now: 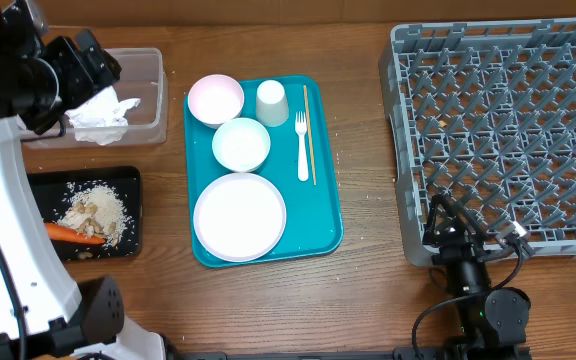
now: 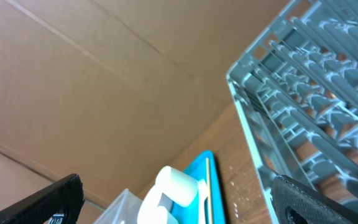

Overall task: Sort waste into correct bins and load items into the dishwasher rack
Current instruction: 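Move the right gripper over the teal tray toward the fork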

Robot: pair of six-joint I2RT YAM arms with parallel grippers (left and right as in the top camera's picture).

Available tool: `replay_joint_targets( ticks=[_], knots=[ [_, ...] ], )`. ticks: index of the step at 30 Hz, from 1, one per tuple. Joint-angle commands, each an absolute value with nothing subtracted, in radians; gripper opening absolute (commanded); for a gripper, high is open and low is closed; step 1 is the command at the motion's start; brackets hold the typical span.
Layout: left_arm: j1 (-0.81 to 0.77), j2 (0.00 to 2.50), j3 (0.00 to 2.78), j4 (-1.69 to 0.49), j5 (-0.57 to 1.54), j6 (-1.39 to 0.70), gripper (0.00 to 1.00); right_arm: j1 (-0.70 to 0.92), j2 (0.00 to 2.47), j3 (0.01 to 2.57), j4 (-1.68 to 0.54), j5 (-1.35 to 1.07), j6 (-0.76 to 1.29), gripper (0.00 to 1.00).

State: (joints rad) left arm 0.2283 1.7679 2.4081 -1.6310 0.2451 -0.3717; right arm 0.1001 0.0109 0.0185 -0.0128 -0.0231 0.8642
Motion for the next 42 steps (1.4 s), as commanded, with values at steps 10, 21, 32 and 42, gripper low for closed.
replay_joint_targets(
  ticks=[10, 21, 32, 42],
  knots=[
    [0.237, 1.759, 2.312, -1.689, 0.019, -0.461, 1.0, 0.105, 0.005, 0.009, 0.156, -0.389, 1.071, 0.99],
    [0.237, 1.759, 2.297, -1.689, 0.011, -0.457, 1.0, 0.105, 0.186, 0.422, 0.029, -0.396, 0.702, 0.99],
    [0.237, 1.759, 2.297, -1.689, 0.011, -0.457, 1.0, 0.25, 1.1, 1.301, -0.596, -0.307, 0.272, 0.99],
    [0.237, 1.759, 2.297, -1.689, 0.011, -0.457, 1.0, 0.533, 1.752, 1.684, -0.97, 0.137, 0.256, 1.0]
  ],
)
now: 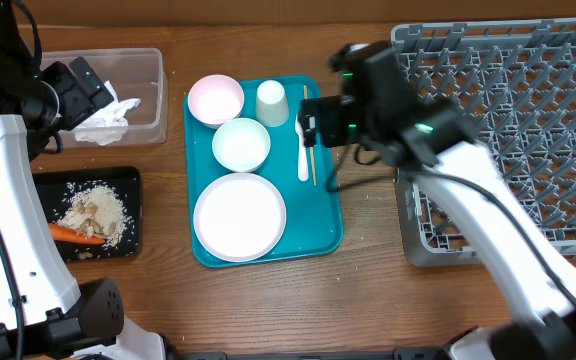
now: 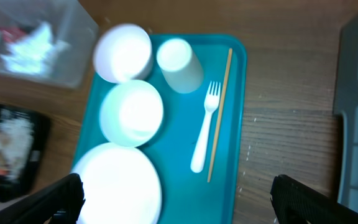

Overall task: Sort waste into correct bins and load items into the dishwasher rack
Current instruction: 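Move the right gripper over the teal tray toward the fork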

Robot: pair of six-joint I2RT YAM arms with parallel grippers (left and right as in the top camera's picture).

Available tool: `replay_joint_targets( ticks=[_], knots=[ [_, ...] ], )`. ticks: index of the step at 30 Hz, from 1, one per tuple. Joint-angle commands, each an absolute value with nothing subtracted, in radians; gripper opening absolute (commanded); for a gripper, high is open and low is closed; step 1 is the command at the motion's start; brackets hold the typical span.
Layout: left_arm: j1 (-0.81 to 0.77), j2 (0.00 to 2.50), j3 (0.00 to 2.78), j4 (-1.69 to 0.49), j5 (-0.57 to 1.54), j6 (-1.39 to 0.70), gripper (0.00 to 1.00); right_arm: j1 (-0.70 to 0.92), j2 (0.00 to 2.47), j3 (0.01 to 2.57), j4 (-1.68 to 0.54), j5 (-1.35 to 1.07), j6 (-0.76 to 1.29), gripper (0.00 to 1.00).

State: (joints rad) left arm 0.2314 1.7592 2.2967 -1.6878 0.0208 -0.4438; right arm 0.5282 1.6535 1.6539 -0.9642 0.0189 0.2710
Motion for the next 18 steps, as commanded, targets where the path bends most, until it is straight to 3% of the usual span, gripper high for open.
replay_joint_targets(
  ticks=[1, 11, 13, 18],
  knots=[
    [0.237, 1.759, 2.297, -1.689, 0.011, -0.457, 1.0, 0.533, 1.777, 1.684, -0.969, 0.133, 0.265, 0.99],
    [0.237, 1.759, 2.297, -1.689, 0.011, -0.457, 1.0, 0.535, 1.929, 1.681, -0.931, 0.017, 0.319, 1.0],
    [0.237, 1.759, 2.297, -1.689, 0.011, -0.457, 1.0, 0.535, 1.958, 1.679, -0.908, 0.016, 0.319, 0.89],
    [0.237, 1.759, 2.297, -1.689, 0.011, -0.457, 1.0, 0.542, 2.07, 1.675, -0.794, 0.007, 0.341, 0.87]
  ],
)
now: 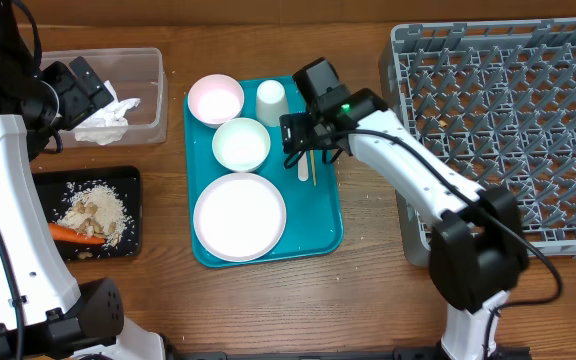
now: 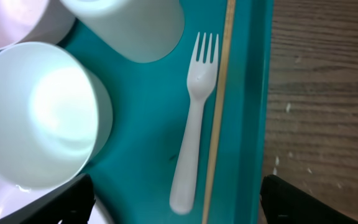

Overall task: Sort waste into correct bins and load items into the dishwasher rack
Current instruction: 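Move the right gripper over the teal tray toward the fork, then grasp the white fork and chopsticks with the right gripper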

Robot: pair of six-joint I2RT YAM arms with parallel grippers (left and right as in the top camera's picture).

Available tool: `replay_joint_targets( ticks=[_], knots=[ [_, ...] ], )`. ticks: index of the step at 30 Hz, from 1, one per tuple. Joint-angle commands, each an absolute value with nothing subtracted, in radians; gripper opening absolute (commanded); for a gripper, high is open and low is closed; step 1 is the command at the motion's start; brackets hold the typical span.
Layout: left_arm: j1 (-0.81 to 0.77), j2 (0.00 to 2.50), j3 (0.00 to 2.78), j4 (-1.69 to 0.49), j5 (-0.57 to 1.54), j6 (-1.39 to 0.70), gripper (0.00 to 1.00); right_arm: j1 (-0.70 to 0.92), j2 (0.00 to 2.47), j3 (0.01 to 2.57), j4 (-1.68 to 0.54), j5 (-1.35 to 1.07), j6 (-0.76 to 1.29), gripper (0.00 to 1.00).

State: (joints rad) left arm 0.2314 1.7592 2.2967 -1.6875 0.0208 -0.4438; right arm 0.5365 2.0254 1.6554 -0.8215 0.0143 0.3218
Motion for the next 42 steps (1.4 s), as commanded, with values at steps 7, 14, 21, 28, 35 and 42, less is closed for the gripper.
replay_joint_targets(
  ticks=[7, 14, 21, 28, 35, 42],
  knots=[
    [0.237, 1.759, 2.297, -1.689, 0.011, -0.457, 1.0, 0.564, 2.196, 1.674, -0.74, 0.027, 0.345, 0.81],
    [0.237, 1.759, 2.297, -1.689, 0.011, -0.457, 1.0, 0.564, 2.235, 1.674, -0.734, 0.094, 0.345, 0.75],
    [0.237, 1.759, 2.297, -1.689, 0.011, -0.457, 1.0, 0.566, 2.235, 1.667, -0.751, 0.143, 0.345, 0.59],
    [0.237, 1.759, 2.297, -1.689, 0.011, -0.457, 1.0, 0.566, 2.235, 1.655, -0.765, 0.15, 0.372, 0.33],
    [0.237, 1.759, 2.297, -1.689, 0.011, -0.457, 1.0, 0.566, 2.233, 1.664, -0.776, 0.088, 0.371, 0.26],
    [0.237, 1.759, 2.297, -1.689, 0.011, -0.457, 1.0, 0.566, 2.233, 1.748, -0.896, 0.088, 0.371, 0.2]
  ],
)
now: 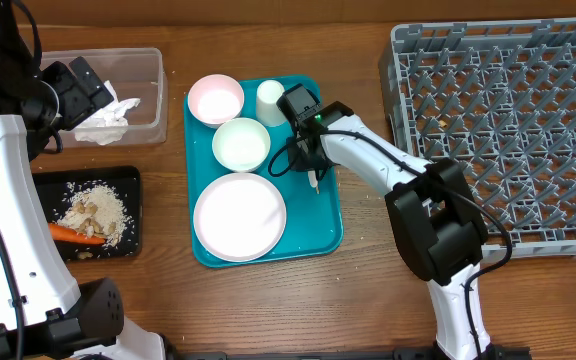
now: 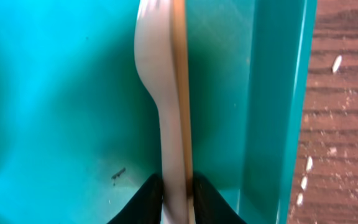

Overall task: Sort waste into correct bins and load items into the dishwasher rack
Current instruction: 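Grasp the white fork and chopsticks with the right gripper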

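A white plastic fork (image 2: 159, 93) and a thin wooden chopstick (image 2: 179, 74) lie side by side along the right part of the teal tray (image 2: 55, 93). My right gripper (image 2: 178, 190) is down on the tray and shut on both together near the fork's handle end. From overhead the right gripper (image 1: 308, 160) sits just right of the white bowl (image 1: 241, 143). The grey dishwasher rack (image 1: 508, 130) stands at the right. My left gripper (image 1: 86, 75) hangs open by the clear bin (image 1: 148, 100), holding nothing.
On the tray (image 1: 328, 225) also stand a pink bowl (image 1: 215, 98), a white cup (image 1: 270, 100) and a large white plate (image 1: 239, 216). Crumpled tissue (image 1: 103, 112) lies in the clear bin. A black food-waste tray (image 1: 133, 178) holds rice and a carrot at the left.
My right gripper was open just above the fork and chopstick; now it is down on the tray and shut on both. The left arm has not moved.
The right arm was parked low by the rack's front corner, and the left gripper was over the tissue bin. Then the right gripper was open high over the tray. Then it hung close above the fork. Now it is shut on fork and chopstick.
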Robot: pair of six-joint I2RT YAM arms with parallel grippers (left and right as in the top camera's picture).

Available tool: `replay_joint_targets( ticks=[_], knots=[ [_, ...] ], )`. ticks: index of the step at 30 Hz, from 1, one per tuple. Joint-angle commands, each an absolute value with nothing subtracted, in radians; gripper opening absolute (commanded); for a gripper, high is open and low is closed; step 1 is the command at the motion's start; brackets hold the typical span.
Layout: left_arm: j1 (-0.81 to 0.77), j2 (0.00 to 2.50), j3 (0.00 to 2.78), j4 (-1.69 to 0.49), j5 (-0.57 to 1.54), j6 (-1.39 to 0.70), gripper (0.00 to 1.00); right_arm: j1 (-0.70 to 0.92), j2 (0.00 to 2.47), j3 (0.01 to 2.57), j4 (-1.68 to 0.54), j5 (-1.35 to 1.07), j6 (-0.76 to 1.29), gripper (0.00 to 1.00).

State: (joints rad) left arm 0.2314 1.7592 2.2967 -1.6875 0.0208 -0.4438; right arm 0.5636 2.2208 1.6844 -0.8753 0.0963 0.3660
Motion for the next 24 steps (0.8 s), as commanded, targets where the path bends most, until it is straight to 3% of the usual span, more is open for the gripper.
replay_joint_targets(
  ticks=[1, 6, 7, 8, 10, 24],
  knots=[
    [0.237, 1.759, 2.297, -1.689, 0.011, -0.457, 1.0, 0.566, 2.233, 1.75, -0.9, 0.088, 0.371, 0.2],
    [0.236, 1.759, 2.297, -1.689, 0.011, -0.457, 1.0, 0.566, 2.233, 1.752, -0.919, 0.073, 0.371, 0.08],
    [0.236, 1.759, 2.297, -1.689, 0.011, -0.457, 1.0, 0.566, 2.233, 1.751, -0.924, 0.067, 0.371, 0.09],
    [0.236, 1.759, 2.297, -1.689, 0.011, -0.457, 1.0, 0.566, 2.233, 1.747, -0.926, 0.066, 0.371, 0.19],
    [0.236, 1.759, 2.297, -1.689, 0.011, -0.457, 1.0, 0.566, 2.234, 1.73, -0.911, 0.066, 0.371, 0.27],
    [0.235, 1.759, 2.297, -1.689, 0.011, -0.457, 1.0, 0.583, 2.235, 1.631, -0.834, 0.057, 0.376, 0.28]
  ],
)
